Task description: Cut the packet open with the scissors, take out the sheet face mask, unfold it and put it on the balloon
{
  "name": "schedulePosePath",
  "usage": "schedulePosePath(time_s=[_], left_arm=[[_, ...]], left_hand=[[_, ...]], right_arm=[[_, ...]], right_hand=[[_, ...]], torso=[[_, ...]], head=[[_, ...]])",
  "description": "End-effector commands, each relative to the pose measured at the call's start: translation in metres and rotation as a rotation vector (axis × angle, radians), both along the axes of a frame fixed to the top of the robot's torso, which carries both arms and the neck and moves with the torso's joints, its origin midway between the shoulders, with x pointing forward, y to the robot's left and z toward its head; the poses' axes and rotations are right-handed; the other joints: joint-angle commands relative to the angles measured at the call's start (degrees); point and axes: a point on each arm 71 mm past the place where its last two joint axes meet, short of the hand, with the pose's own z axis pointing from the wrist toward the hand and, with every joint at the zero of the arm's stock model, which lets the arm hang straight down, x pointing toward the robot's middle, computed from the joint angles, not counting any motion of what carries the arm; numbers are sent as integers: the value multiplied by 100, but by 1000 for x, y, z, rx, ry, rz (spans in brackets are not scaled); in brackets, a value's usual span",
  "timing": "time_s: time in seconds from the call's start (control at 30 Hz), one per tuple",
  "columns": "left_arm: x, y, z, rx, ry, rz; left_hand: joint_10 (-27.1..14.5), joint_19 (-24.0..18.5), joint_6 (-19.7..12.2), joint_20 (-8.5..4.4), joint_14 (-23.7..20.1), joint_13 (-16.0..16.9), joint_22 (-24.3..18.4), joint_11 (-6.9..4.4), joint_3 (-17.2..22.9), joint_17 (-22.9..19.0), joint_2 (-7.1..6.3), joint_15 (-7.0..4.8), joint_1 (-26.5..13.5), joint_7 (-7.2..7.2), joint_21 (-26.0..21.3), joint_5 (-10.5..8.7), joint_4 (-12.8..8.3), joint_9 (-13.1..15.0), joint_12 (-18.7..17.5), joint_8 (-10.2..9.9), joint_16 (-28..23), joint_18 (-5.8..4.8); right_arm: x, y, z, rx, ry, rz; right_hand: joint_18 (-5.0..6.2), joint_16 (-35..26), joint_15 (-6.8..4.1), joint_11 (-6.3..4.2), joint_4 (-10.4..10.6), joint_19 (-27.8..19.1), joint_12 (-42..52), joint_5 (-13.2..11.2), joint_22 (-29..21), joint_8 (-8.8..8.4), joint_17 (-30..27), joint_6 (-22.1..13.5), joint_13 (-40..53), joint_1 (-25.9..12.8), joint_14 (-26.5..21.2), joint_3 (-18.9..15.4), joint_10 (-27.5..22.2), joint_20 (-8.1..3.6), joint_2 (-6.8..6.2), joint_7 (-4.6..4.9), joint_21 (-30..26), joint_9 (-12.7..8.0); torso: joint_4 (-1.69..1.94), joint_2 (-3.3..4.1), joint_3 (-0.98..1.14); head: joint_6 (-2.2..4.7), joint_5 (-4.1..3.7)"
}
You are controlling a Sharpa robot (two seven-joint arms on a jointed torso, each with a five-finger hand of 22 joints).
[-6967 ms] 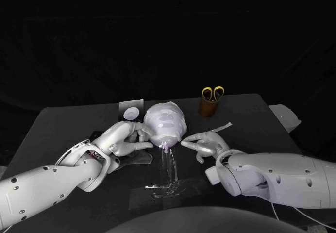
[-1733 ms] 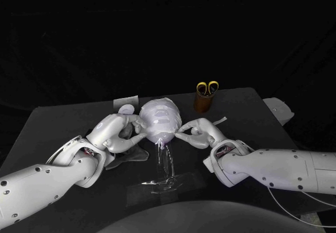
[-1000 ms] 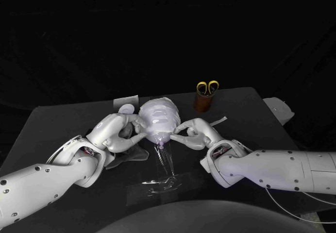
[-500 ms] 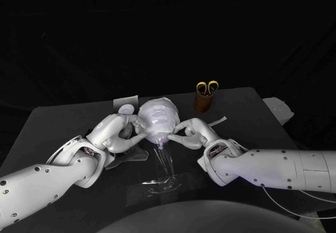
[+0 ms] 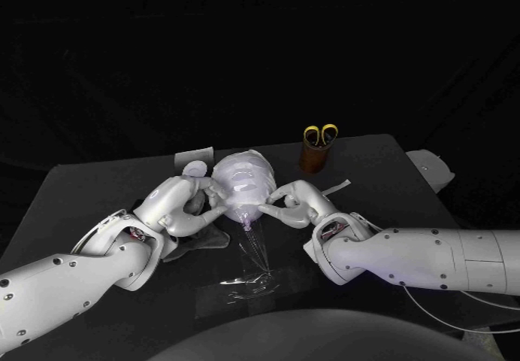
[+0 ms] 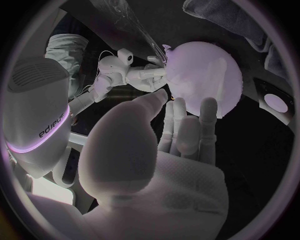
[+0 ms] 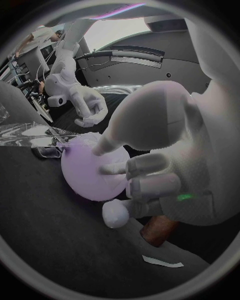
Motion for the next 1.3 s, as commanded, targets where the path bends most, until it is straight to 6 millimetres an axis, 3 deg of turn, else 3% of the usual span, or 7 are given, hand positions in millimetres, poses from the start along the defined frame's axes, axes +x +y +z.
schedulePosePath(time_s=[0.03,0.07,0.13,0.4,0.57,0.77,1.3], left_arm=[[0,-2,0,-2,15,-5],[0,-2,0,-2,16,-5],[0,-2,0,-1,17,-4],[0,-2,0,0,23,-4],[0,-2,0,-2,28,-3],[0,-2,-1,-5,33,0],[2,1,-2,-15,51,13]], left_hand=[[21,3,-46,-6,-25,-16,29,47,-20,23,65,-8,21,15,0,-10,3,-6,-43,-38,-5,96],[21,3,-46,-6,-25,-16,29,47,-20,23,65,-8,21,15,0,-10,3,-6,-43,-38,-5,96],[21,3,-46,-6,-25,-16,29,47,-20,23,65,-8,21,15,0,-10,3,-6,-43,-38,-5,96],[29,16,-46,-5,-20,-26,37,47,-20,30,85,-7,39,18,0,-10,1,-6,-50,-39,0,93],[30,19,-47,-4,-18,-27,40,48,-21,35,86,-7,41,19,1,-11,0,-6,-51,-39,2,93],[32,20,-50,-4,-17,-31,38,50,-22,36,92,-7,47,22,-1,-10,0,-6,-55,-41,3,93],[33,15,-66,-2,-20,-44,23,60,-32,28,103,-2,49,37,-11,-11,8,-10,-67,-51,2,95]], right_arm=[[0,1,4,9,-33,-23],[0,1,4,10,-33,-23],[0,1,4,11,-31,-24],[1,2,3,10,-21,-33],[3,1,2,6,-13,-44],[1,3,3,11,-14,-35],[-13,-12,14,27,-11,-17]], right_hand=[[0,22,-56,-57,22,70,62,1,50,46,1505,67,1448,46,602,38,553,-7,104,-22,57,15],[-15,22,-88,-98,11,130,127,0,104,78,1505,116,1496,157,602,129,586,-27,239,-65,126,28],[-25,22,-120,-134,-26,177,146,1,141,100,1505,141,1510,280,602,217,596,-51,332,-103,175,39],[-49,22,-204,-210,-391,280,146,5,220,155,1505,135,1510,814,602,599,596,-122,440,-171,272,85],[-74,22,-176,-159,-662,361,146,1,297,261,1505,127,1510,885,602,1029,596,-156,412,-108,354,178],[-87,22,-176,-168,-846,406,146,-1,360,386,1505,190,1510,726,602,1395,596,-165,310,-121,411,282],[-96,22,-209,-206,-980,431,146,0,419,552,1505,206,1510,473,602,1730,596,-177,222,-162,448,483]], torso=[[1,2,1],[0,2,0],[0,0,1],[-1,0,2],[2,0,1],[-1,2,2],[-9,-7,-2]], head=[[-2,-3],[-3,-7],[-3,-14],[-15,-39],[-29,-71],[-29,-79],[-6,-58]])
